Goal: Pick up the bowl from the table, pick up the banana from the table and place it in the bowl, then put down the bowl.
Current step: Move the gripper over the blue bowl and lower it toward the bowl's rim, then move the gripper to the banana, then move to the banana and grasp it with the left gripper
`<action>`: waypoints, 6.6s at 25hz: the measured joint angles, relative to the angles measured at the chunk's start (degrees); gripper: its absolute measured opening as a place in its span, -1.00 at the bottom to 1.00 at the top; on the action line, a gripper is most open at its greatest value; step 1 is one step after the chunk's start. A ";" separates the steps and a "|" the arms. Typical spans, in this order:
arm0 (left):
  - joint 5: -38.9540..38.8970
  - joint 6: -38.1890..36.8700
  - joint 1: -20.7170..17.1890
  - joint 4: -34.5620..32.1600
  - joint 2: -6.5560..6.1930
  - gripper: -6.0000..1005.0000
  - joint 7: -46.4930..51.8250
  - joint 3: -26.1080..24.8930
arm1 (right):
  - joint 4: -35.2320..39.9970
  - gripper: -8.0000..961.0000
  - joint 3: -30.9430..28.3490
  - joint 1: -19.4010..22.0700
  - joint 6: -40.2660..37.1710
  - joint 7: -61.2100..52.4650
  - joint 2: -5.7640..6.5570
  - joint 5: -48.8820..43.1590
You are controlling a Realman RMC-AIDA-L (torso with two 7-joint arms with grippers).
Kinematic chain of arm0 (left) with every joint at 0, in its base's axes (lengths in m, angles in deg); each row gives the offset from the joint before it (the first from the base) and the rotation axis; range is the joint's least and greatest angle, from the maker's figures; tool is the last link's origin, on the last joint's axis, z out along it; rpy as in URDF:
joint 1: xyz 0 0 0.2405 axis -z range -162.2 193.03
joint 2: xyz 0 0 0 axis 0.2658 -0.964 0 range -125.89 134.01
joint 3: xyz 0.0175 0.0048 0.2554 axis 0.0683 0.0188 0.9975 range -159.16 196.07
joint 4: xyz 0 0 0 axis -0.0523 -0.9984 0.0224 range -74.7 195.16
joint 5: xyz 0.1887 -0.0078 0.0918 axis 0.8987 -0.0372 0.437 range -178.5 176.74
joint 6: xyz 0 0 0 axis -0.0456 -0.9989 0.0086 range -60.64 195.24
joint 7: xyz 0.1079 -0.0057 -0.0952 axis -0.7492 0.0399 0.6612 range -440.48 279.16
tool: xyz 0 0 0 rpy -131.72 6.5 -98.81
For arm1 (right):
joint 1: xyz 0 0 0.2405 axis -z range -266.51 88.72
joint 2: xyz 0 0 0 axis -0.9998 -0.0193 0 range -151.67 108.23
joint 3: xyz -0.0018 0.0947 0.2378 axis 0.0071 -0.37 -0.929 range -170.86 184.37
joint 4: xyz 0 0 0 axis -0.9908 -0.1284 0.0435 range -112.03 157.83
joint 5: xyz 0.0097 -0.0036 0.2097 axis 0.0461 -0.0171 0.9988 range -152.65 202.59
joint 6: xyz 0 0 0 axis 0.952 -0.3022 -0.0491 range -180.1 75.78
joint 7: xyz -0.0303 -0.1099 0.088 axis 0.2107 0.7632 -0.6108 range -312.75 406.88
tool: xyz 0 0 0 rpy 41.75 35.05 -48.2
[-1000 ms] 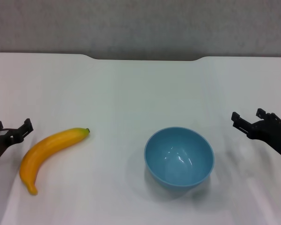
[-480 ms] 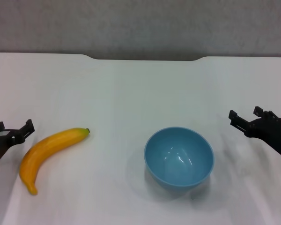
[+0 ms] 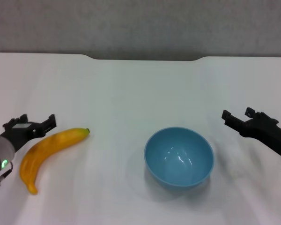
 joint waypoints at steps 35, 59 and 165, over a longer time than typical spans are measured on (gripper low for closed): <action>14.61 -16.48 -7.09 22.52 1.12 0.69 6.78 5.59 | 24.56 0.83 -23.17 -15.91 17.72 -91.25 -0.22 -112.07; 14.67 -16.47 -6.63 21.11 1.22 0.66 6.79 5.44 | 13.19 0.59 -12.48 -19.98 11.49 -90.91 -0.83 -106.99; -11.34 -56.84 7.84 21.48 0.65 0.00 -25.63 11.95 | 20.77 -0.89 -11.95 -12.07 3.22 -90.46 -0.60 -107.47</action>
